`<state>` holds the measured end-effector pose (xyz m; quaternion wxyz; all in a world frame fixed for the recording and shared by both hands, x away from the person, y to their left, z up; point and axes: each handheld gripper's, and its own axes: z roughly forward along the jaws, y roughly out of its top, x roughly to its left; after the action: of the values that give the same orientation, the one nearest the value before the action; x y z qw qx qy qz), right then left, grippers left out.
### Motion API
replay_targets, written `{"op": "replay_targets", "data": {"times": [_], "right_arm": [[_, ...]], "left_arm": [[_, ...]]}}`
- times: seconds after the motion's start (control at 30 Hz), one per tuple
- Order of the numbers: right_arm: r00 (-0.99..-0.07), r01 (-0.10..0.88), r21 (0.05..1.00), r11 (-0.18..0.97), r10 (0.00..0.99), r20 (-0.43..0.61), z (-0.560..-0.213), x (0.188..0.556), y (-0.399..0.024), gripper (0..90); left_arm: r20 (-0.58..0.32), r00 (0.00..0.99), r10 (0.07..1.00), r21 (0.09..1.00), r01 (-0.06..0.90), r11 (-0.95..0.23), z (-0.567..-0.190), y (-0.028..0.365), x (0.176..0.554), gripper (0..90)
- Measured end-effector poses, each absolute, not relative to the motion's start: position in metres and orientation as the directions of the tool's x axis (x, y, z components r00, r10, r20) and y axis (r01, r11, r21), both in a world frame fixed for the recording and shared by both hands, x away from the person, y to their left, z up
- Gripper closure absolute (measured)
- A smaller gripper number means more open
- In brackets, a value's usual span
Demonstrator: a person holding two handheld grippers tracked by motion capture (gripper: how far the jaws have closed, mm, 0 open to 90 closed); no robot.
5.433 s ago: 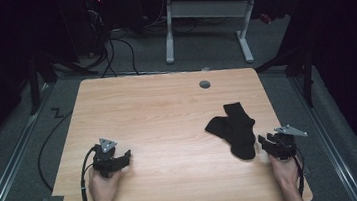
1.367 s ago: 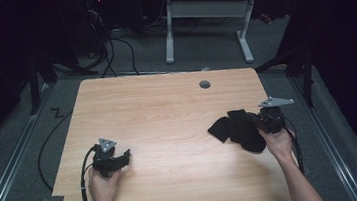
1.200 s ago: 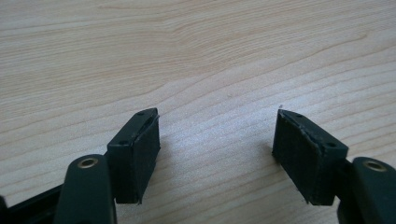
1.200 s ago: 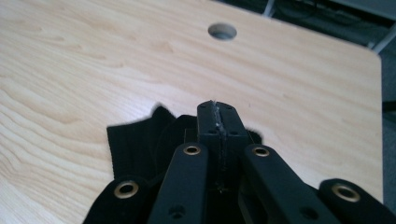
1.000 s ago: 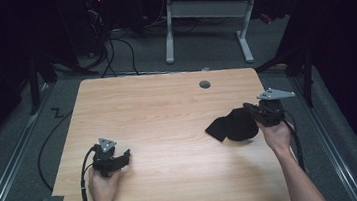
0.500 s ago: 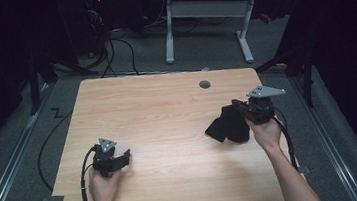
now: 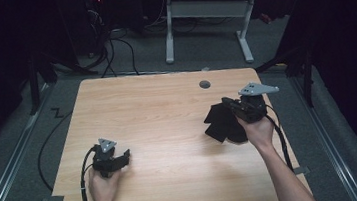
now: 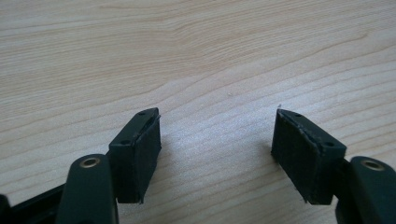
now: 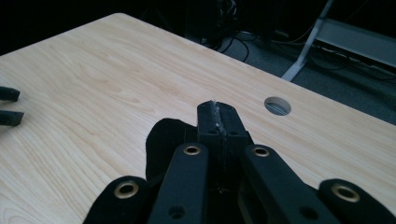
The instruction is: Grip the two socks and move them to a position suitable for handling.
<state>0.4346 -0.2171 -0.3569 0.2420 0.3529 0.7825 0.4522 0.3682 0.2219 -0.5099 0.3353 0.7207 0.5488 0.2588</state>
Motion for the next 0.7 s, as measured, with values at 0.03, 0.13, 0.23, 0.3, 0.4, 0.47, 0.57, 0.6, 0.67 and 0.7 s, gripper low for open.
{"op": "replay_targets", "data": {"times": [0.03, 0.13, 0.23, 0.3, 0.4, 0.47, 0.57, 0.6, 0.67, 0.7], "right_arm": [[-0.637, 0.333, 0.876, 0.349, 0.768, -0.064, -0.357, 0.434, -0.214, 90.0], [-0.658, 0.323, 0.877, 0.357, 0.750, -0.063, -0.353, 0.432, -0.206, 90.0], [-0.669, 0.317, 0.874, 0.368, 0.740, -0.069, -0.353, 0.432, -0.200, 90.0], [-0.686, 0.321, 0.865, 0.385, 0.725, -0.068, -0.356, 0.432, -0.189, 90.0], [-0.701, 0.325, 0.858, 0.397, 0.711, -0.063, -0.362, 0.433, -0.177, 90.0], [-0.709, 0.331, 0.858, 0.393, 0.704, -0.049, -0.364, 0.434, -0.170, 90.0], [-0.718, 0.331, 0.866, 0.374, 0.696, -0.026, -0.369, 0.430, -0.160, 89.9], [-0.722, 0.331, 0.871, 0.363, 0.692, -0.014, -0.371, 0.428, -0.157, 89.9], [-0.727, 0.325, 0.878, 0.351, 0.687, -0.006, -0.375, 0.426, -0.154, 89.9], [-0.737, 0.340, 0.878, 0.336, 0.675, 0.027, -0.387, 0.425, -0.147, 89.9]], "left_arm": [[0.005, 0.264, 0.965, 0.767, 0.618, -0.173, -0.510, 0.222, 0.368, 32.9], [0.005, 0.266, 0.964, 0.767, 0.617, -0.174, -0.510, 0.222, 0.368, 32.7], [0.008, 0.267, 0.964, 0.768, 0.616, -0.177, -0.510, 0.222, 0.368, 31.7], [0.007, 0.269, 0.963, 0.767, 0.617, -0.178, -0.510, 0.222, 0.368, 31.3], [0.007, 0.270, 0.963, 0.767, 0.616, -0.178, -0.510, 0.222, 0.368, 31.1], [0.007, 0.270, 0.963, 0.767, 0.616, -0.178, -0.510, 0.222, 0.368, 31.1], [0.006, 0.269, 0.963, 0.767, 0.617, -0.177, -0.510, 0.221, 0.369, 31.1], [0.007, 0.269, 0.963, 0.767, 0.617, -0.178, -0.510, 0.221, 0.369, 31.1], [0.008, 0.269, 0.963, 0.767, 0.617, -0.178, -0.510, 0.221, 0.369, 31.0], [0.008, 0.269, 0.963, 0.767, 0.617, -0.178, -0.510, 0.221, 0.369, 31.0]]}}
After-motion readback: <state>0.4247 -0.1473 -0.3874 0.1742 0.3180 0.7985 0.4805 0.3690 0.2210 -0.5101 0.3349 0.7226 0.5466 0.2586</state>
